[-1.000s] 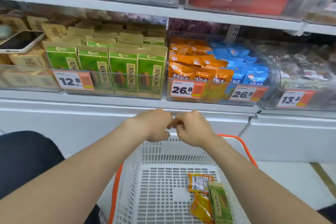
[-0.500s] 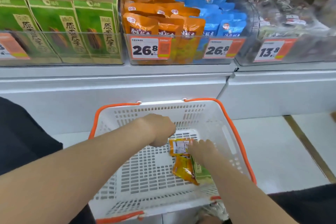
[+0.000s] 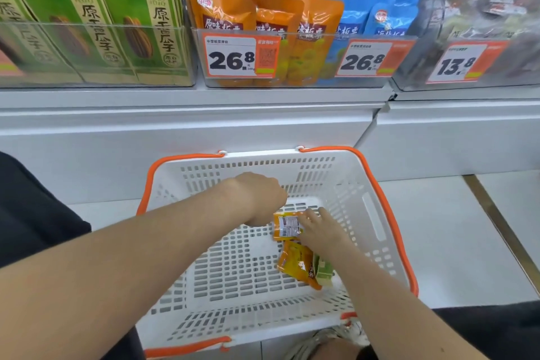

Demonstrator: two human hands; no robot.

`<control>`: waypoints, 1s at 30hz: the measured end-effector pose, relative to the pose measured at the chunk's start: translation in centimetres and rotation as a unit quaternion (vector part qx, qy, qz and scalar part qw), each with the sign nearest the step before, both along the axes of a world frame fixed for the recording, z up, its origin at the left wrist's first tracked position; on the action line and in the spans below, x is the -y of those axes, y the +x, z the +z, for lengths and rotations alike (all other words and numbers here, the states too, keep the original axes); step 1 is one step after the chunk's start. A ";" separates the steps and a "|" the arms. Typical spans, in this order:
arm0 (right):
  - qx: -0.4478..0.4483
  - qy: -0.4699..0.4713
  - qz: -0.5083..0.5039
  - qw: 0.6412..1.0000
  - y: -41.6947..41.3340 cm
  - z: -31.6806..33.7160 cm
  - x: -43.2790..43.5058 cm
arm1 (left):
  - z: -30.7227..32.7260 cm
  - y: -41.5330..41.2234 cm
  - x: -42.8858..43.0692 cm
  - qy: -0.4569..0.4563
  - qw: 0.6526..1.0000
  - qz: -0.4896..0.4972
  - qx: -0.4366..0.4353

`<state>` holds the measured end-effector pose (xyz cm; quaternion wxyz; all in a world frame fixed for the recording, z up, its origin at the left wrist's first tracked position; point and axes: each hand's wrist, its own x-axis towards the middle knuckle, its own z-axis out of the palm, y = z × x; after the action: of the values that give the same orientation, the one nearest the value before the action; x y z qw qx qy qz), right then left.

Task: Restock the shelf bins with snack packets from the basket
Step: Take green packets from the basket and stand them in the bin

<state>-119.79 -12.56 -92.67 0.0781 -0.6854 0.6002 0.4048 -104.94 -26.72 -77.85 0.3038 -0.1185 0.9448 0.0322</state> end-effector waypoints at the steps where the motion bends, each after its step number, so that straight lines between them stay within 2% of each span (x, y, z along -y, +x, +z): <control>1: 0.009 0.012 -0.002 1.000 -0.1 0.1 0.3 | -0.1 0.1 0.1 0.000 1.000 0.005 0.000; 4: 0.083 0.035 -0.082 0.993 0.0 1.1 1.6 | 0.2 0.6 0.5 -0.007 1.000 0.025 0.003; 6: 0.193 0.010 -0.188 0.963 -0.1 1.8 2.3 | 0.7 1.2 1.0 -0.002 0.999 0.043 0.013; 8: 0.313 -0.048 -0.287 0.904 0.1 2.9 3.1 | 1.1 2.0 1.6 0.001 0.997 0.068 0.025; 10: 0.385 -0.105 -0.320 0.859 0.7 4.0 4.1 | 1.5 3.0 2.2 -0.001 0.995 0.096 0.028; 13: 0.457 -0.165 -0.361 0.796 2.5 5.7 5.6 | 1.8 4.8 3.1 0.000 0.989 0.148 0.026; 16: 0.526 -0.206 -0.399 0.722 4.9 7.5 6.9 | 2.3 6.5 4.1 -0.012 0.978 0.203 -0.039; 19: 0.590 -0.236 -0.424 0.646 7.5 9.8 7.9 | 3.2 7.4 4.7 0.012 0.962 0.263 -0.068; 24: 0.602 -0.348 -0.387 0.606 11.3 12.6 9.1 | 4.6 9.0 6.5 0.044 0.877 0.398 -0.265; 26: 0.598 -0.415 -0.371 0.577 12.5 13.8 9.6 | 5.4 9.5 6.6 0.081 0.836 0.424 -0.339; 30: 0.584 -0.522 -0.348 0.515 14.2 16.8 10.8 | 8.1 10.0 6.3 0.117 0.725 0.467 -0.493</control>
<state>-105.59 -23.33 -75.85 0.1744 -0.4216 0.7132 -0.5322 -94.89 -33.05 -69.79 -0.2465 -0.4759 0.7755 0.3337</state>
